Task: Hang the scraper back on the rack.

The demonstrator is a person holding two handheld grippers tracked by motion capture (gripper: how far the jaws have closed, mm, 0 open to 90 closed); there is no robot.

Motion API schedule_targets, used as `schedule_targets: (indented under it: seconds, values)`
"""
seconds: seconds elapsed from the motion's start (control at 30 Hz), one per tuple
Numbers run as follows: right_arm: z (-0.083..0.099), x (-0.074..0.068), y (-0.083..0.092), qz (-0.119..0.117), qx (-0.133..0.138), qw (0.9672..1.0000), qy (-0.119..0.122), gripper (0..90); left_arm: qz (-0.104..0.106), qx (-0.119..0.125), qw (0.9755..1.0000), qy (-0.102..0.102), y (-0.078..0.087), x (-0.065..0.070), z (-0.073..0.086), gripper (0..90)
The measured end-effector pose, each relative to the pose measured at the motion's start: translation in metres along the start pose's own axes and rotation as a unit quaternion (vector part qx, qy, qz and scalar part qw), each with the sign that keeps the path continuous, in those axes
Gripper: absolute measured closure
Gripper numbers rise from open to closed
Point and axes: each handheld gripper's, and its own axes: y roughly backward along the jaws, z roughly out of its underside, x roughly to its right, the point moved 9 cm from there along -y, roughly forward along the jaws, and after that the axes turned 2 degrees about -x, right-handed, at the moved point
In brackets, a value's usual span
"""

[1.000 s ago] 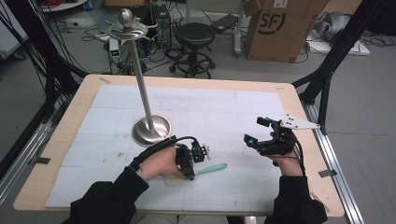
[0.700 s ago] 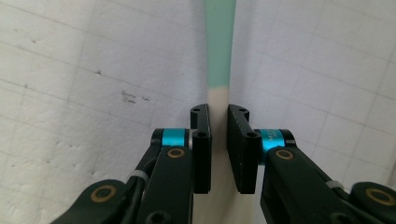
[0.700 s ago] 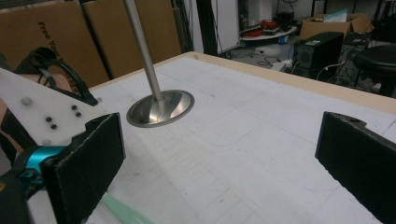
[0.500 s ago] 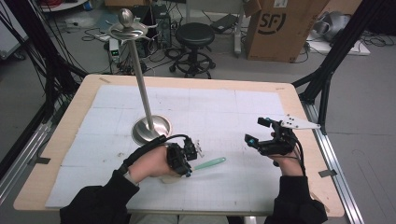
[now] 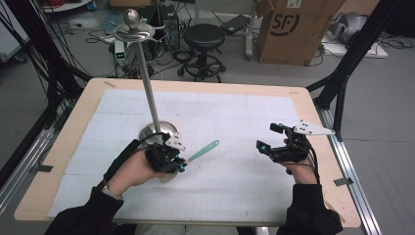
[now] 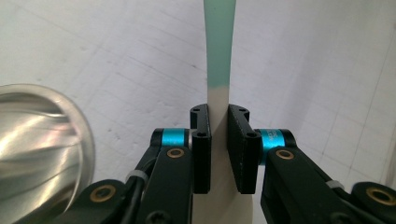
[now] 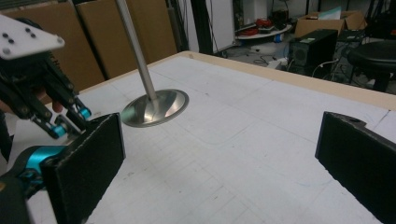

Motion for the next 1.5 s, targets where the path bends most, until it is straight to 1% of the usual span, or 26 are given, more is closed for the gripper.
schedule_targets:
  seconds: [0.07, 0.17, 0.27, 0.33, 0.4, 0.43, 0.47, 0.5, 0.53, 0.6, 0.63, 0.67, 0.7, 0.77, 0.8, 0.83, 0.87, 0.93, 1.0, 1.03, 1.13, 1.2, 1.23, 1.33, 1.47, 1.5]
  values:
    - [0.0, 0.0, 0.0, 0.0, 0.0, 1.0, 0.0, 0.4, -0.009, 0.019, 0.9998, 0.006, 0.007, -0.006, 0.002, 80.2]
    - [0.001, -0.001, -0.001, 0.0, -0.003, 1.0, 0.001, 0.4, -0.015, 0.042, 0.9988, 0.021, 0.017, -0.014, 0.007, 80.2]
    - [0.002, -0.001, -0.003, 0.0, -0.005, 1.0, 0.001, 0.4, -0.017, 0.075, 0.9964, 0.036, 0.03, -0.022, 0.011, 80.3]
    - [0.002, -0.001, -0.004, 0.0, -0.006, 1.0, 0.002, 0.4, -0.022, 0.104, 0.9937, 0.034, 0.04, -0.028, 0.012, 80.3]
    - [0.003, -0.001, -0.005, -0.001, -0.008, 1.0, 0.002, 0.4, -0.022, 0.129, 0.9908, 0.033, 0.049, -0.031, 0.014, 80.3]
    - [0.003, -0.001, -0.005, 0.0, -0.009, 1.0, 0.002, 0.4, -0.023, 0.136, 0.9898, 0.034, 0.052, -0.033, 0.015, 80.3]
    - [0.003, -0.001, -0.006, 0.0, -0.009, 1.0, 0.003, 0.4, -0.027, 0.146, 0.9881, 0.04, 0.058, -0.036, 0.017, 80.3]
    - [0.003, -0.001, -0.006, -0.001, -0.008, 1.0, 0.003, 0.4, -0.029, 0.153, 0.9871, 0.039, 0.061, -0.039, 0.018, 80.3]
    - [0.003, -0.001, -0.005, -0.002, -0.008, 1.0, 0.002, 0.4, -0.029, 0.163, 0.9852, 0.045, 0.065, -0.041, 0.018, 80.3]
    - [0.003, -0.002, -0.005, -0.001, -0.007, 1.0, 0.003, 0.4, -0.029, 0.178, 0.9823, 0.052, 0.073, -0.046, 0.019, 80.3]
    - [0.002, -0.002, -0.005, -0.001, -0.007, 1.0, 0.002, 0.4, -0.03, 0.188, 0.9801, 0.057, 0.077, -0.049, 0.019, 80.3]
    - [0.002, -0.001, -0.005, 0.0, -0.006, 1.0, 0.003, 0.4, -0.03, 0.195, 0.9787, 0.058, 0.081, -0.051, 0.02, 80.3]
    - [0.003, -0.001, -0.005, -0.001, -0.007, 1.0, 0.002, 0.4, -0.026, 0.202, 0.9772, 0.062, 0.085, -0.053, 0.02, 80.3]
    - [0.003, -0.001, -0.005, 0.0, -0.007, 1.0, 0.003, 0.4, -0.025, 0.208, 0.9752, 0.069, 0.089, -0.057, 0.022, 80.3]
    - [0.003, -0.001, -0.005, 0.0, -0.008, 1.0, 0.001, 0.4, -0.024, 0.209, 0.975, 0.071, 0.091, -0.059, 0.022, 80.3]
    - [0.003, -0.001, -0.006, 0.0, -0.009, 1.0, 0.003, 0.4, -0.025, 0.215, 0.9737, 0.072, 0.093, -0.061, 0.022, 80.3]
    - [0.004, -0.001, -0.006, -0.001, -0.01, 0.9999, 0.003, 0.4, -0.025, 0.216, 0.9736, 0.068, 0.095, -0.062, 0.023, 80.3]
    - [0.004, -0.001, -0.007, 0.0, -0.011, 0.9999, 0.004, 0.4, -0.027, 0.226, 0.9711, 0.071, 0.1, -0.064, 0.023, 80.3]
    - [0.004, 0.0, -0.007, 0.0, -0.012, 0.9999, 0.004, 0.4, -0.033, 0.234, 0.9694, 0.068, 0.107, -0.067, 0.023, 80.3]
    - [0.004, 0.0, -0.006, 0.0, -0.012, 0.9999, 0.002, 0.4, -0.032, 0.238, 0.9683, 0.069, 0.11, -0.068, 0.023, 80.3]
    - [0.004, 0.0, -0.006, 0.0, -0.012, 0.9999, 0.001, 0.4, -0.036, 0.246, 0.9658, 0.074, 0.122, -0.076, 0.025, 80.2]
    - [0.004, 0.0, -0.006, 0.0, -0.012, 0.9999, 0.002, 0.4, -0.037, 0.25, 0.9645, 0.076, 0.129, -0.08, 0.026, 80.2]
    - [0.004, 0.0, -0.007, 0.001, -0.012, 0.9999, 0.002, 0.4, -0.039, 0.251, 0.9642, 0.077, 0.132, -0.082, 0.026, 80.2]
    - [0.004, 0.0, -0.007, 0.001, -0.012, 0.9999, 0.003, 0.4, -0.045, 0.249, 0.9646, 0.076, 0.143, -0.087, 0.027, 80.2]
    - [0.005, 0.001, -0.007, 0.001, -0.012, 0.9999, 0.003, 0.4, -0.047, 0.255, 0.9627, 0.077, 0.159, -0.092, 0.026, 80.2]
    - [0.005, 0.0, -0.007, 0.0, -0.013, 0.9999, 0.001, 0.4, -0.05, 0.254, 0.963, 0.076, 0.162, -0.094, 0.026, 80.2]
